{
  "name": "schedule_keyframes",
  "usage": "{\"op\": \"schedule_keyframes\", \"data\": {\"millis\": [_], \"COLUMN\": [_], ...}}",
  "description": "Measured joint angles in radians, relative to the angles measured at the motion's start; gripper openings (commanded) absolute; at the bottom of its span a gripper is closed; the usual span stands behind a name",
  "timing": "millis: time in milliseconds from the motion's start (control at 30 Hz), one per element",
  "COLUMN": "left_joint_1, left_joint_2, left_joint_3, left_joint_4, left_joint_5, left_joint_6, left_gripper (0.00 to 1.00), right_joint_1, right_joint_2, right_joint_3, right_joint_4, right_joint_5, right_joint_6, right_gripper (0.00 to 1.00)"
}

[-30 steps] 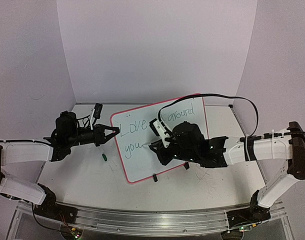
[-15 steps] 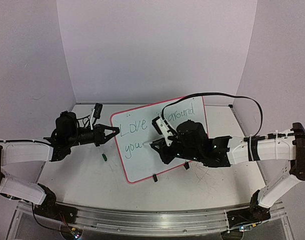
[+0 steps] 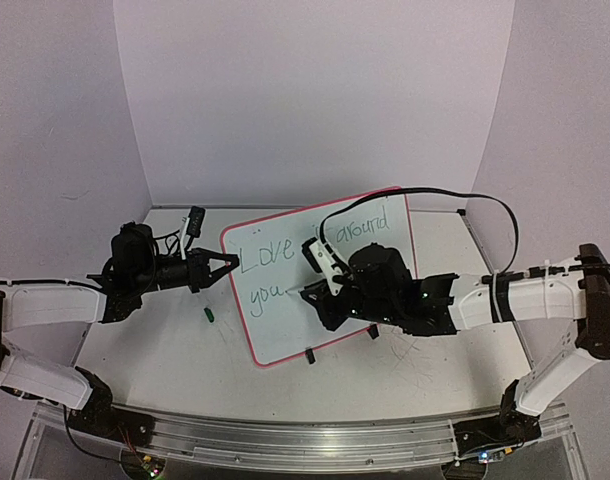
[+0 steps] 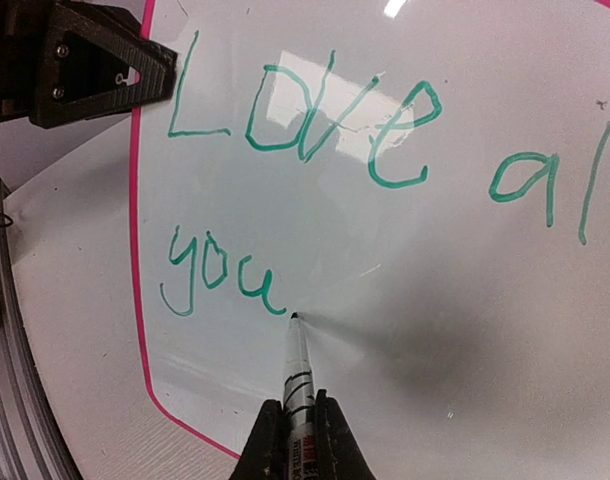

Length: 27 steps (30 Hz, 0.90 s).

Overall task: Write a sentence on the whiteboard
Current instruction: Write a sentence on the whiteboard, then pick up the pen cap from the center of the board.

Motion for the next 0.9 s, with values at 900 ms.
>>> {"op": "schedule_keyframes", "data": {"millis": [900], "left_joint_1": [-0.002], "left_joint_2": [-0.01], "left_joint_3": [0.0], "left_joint_4": [-0.011], "left_joint_5": [-0.003], "left_joint_6": [0.004], "left_gripper": [0.02], "right_joint_1": [0.0], "right_joint_2": [-0.164], "right_joint_3": [-0.07], "right_joint_4": [0.004], "right_joint_5": [-0.048], "right_joint_6": [-0.009], "right_gripper": [0.0]}}
